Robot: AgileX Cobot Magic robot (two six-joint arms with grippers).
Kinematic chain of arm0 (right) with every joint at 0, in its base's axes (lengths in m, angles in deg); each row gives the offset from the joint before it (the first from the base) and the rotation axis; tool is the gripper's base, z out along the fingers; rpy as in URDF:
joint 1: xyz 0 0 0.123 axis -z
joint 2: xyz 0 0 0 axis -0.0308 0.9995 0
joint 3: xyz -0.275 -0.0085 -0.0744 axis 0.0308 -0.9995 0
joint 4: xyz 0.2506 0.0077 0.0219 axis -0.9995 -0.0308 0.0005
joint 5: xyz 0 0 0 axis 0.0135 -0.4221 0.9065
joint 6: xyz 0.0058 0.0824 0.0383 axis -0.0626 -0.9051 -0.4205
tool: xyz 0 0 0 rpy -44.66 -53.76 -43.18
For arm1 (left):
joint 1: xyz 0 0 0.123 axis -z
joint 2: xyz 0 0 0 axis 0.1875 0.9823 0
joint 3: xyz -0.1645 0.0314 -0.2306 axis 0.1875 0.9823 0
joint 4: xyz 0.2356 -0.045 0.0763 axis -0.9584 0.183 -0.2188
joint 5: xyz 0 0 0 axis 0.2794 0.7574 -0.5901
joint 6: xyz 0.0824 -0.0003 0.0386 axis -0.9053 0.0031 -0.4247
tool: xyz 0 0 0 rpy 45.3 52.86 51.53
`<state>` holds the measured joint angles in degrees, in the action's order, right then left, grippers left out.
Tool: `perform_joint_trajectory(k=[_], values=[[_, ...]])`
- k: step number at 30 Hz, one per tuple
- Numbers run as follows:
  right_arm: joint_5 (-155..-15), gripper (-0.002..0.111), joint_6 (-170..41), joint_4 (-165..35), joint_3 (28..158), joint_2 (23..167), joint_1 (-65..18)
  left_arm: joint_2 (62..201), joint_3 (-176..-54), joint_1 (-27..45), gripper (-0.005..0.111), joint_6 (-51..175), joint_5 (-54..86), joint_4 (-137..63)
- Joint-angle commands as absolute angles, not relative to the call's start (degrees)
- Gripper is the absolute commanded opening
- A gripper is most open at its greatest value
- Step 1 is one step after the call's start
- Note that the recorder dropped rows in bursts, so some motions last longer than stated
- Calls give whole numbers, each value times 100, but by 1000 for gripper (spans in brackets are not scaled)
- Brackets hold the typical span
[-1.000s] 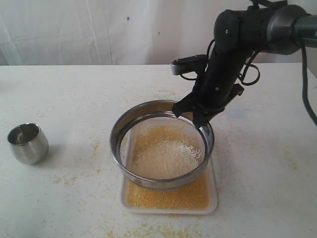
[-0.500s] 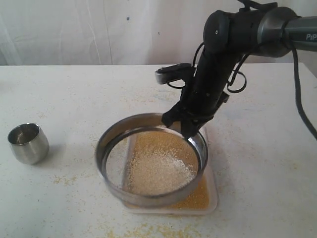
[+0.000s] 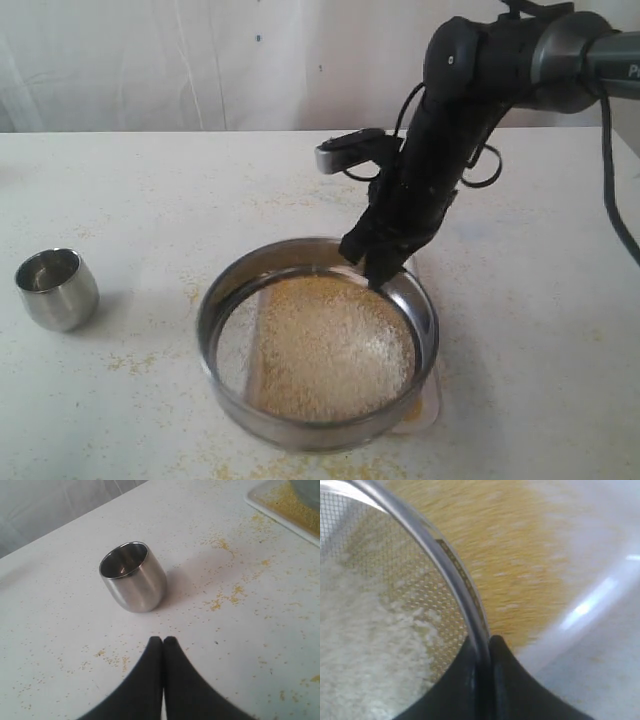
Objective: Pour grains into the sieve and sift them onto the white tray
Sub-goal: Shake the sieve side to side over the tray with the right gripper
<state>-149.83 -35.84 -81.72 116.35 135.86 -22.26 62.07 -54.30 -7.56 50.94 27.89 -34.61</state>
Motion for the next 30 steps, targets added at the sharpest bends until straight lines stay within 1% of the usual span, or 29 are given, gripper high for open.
perform_joint_trajectory(k=[1, 2, 3, 4, 7, 8, 10, 11, 12, 13, 14, 16, 17, 18, 19, 21, 22, 23, 24, 26, 27, 28, 30], values=[[-14123, 0, -5220, -7354, 11648, 13484, -2270, 6180, -5415, -731, 1, 5099, 2796, -3427], [-14059, 0, -6135, -6879, 11648, 13484, -2270, 6180, -5415, -731, 1, 5099, 2796, -3427], [-14085, 0, -6271, -6830, 11648, 13484, -2282, 6180, -5415, -731, 1, 5099, 2796, -3427], [-14192, 0, -5828, -7149, 11648, 13484, -2304, 6180, -5415, -731, 1, 5099, 2796, -3427], [-15113, 0, -2975, -8929, 11648, 13484, -2335, 6180, -5415, -731, 1, 5099, 2796, -3427], [-15263, 0, -2648, -9148, 11648, 13484, -2335, 6180, -5415, -731, 1, 5099, 2796, -3427], [-14776, 0, -3443, -8396, 11648, 13484, -2335, 6180, -5415, -731, 1, 5099, 2796, -3427], [-14352, 0, -4626, -7652, 11648, 13484, -2335, 6180, -5415, -731, 1, 5099, 2796, -3427], [-14216, 0, -5559, -6964, 11648, 13484, -2335, 6180, -5415, -731, 1, 5099, 2796, -3427], [-14216, 0, -6259, -6686, 11648, 13484, -2335, 6180, -5415, -731, 1, 5099, 2796, -3427], [-14369, 0, -6046, -7077, 11648, 13484, -2349, 6180, -5415, -731, 1, 5099, 2796, -3427], [-14992, 0, -4075, -8451, 11648, 13484, -2378, 6180, -5415, -731, 1, 5099, 2796, -3427], [-15462, 0, -2737, -9137, 11648, 13499, -2378, 6180, -5415, -731, 1, 5099, 2796, -3427], [-15478, 0, -2537, -9148, 11648, 13498, -2378, 6180, -5415, -731, 1, 5099, 2796, -3427], [-15158, 0, -3078, -8672, 11648, 13498, -2378, 6180, -5415, -731, 1, 5099, 2796, -3427], [-14319, 0, -5519, -6870, 11648, 13487, -2378, 6180, -5415, -731, 1, 5099, 2796, -3427], [-14298, 0, -6583, -6262, 11648, 13487, -2378, 6180, -5415, -731, 1, 5099, 2796, -3427], [-14379, 0, -6619, -6325, 11648, 13487, -2390, 6180, -5415, -731, 1, 5099, 2796, -3427], [-14555, 0, -5948, -6816, 11648, 13487, -2401, 6180, -5415, -731, 1, 5099, 2796, -3427], [-15408, 0, -3411, -8699, 11648, 13487, -2401, 6180, -5415, -731, 1, 5099, 2796, -3427], [-15478, 0, -2912, -9118, 11648, 13498, -2401, 6180, -5415, -731, 1, 5099, 2796, -3427], [-15440, 0, -2991, -9088, 11648, 13498, -2390, 6180, -5415, -731, 1, 5099, 2796, -3427], [-14430, 0, -4717, -7717, 11648, 13470, -2365, 6180, -5415, -731, 1, 5099, 2796, -3427]])
